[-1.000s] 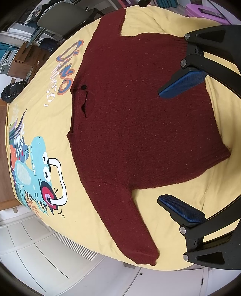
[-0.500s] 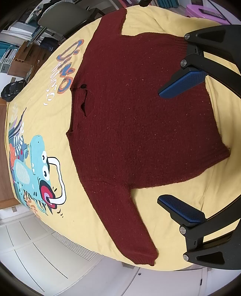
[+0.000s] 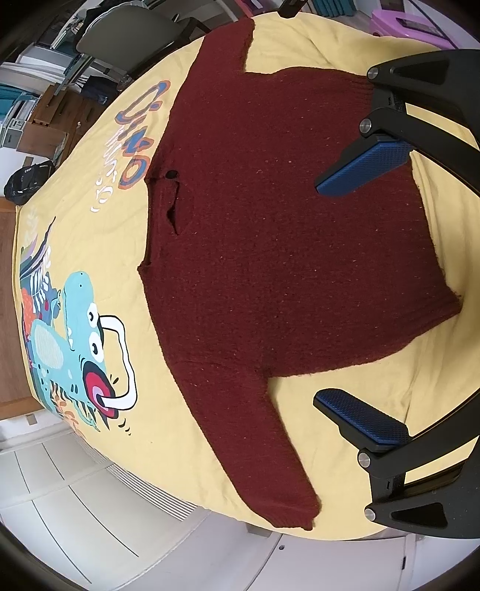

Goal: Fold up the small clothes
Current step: 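Grasp the cuff of the sweater sleeve with the right tool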

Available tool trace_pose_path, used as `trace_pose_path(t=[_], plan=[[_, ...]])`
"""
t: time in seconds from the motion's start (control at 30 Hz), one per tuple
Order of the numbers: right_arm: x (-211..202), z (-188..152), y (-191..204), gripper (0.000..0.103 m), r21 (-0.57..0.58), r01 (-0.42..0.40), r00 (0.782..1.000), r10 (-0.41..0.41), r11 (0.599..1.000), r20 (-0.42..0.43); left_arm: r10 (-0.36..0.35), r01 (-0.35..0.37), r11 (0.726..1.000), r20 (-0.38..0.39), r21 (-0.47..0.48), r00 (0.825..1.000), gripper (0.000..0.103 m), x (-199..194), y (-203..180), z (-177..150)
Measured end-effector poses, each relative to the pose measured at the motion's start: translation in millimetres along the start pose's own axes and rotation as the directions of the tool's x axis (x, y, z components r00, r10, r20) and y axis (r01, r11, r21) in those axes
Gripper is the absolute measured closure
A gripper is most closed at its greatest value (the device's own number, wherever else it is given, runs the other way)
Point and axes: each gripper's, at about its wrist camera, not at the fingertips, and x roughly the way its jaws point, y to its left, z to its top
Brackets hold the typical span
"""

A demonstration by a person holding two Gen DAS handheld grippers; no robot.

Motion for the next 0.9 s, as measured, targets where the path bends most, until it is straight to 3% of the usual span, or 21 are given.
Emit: trace_pose_path(t=[0.13, 0.23, 0.43, 0.63, 0.9], plan=[[19.2, 5.4, -22.8, 0.000, 0.070, -0.025, 0.999, 0.023, 0.997, 0.026, -0.010, 0.010, 1.000, -0.001, 0.003, 1.000, 0.001, 6.9, 0.1, 7.7], [39.4, 11.0, -51.5, 0.000, 0.130, -0.002, 0.999, -0.004, 0.991, 0.047, 0.004, -0.004, 1.000, -0.006, 0.019, 1.000, 0.001, 15.5, -1.9, 16.2], [91.4, 22.5, -129.5, 0.001, 0.261, 0.054, 0.998, -0.057, 0.964, 0.003, 0.020, -0.019, 0.999, -0.021, 0.042, 1.000, 0.001, 37.9, -2.7, 33.3], [143.2, 26.9, -206.4, 0.001, 0.430, 0.080, 0.997, -0.066, 0.899, -0.046, 0.029, -0.026, 0.999, -0.061, 0.046, 0.998, 0.001, 65.4, -2.3, 45.6], [211.5, 19.8, -267.6, 0.001, 0.619, 0.079, 0.990, 0.011, 0.781, -0.140, 0.028, -0.024, 0.998, -0.094, 0.049, 0.995, 0.001, 88.3, 0.4, 49.6]])
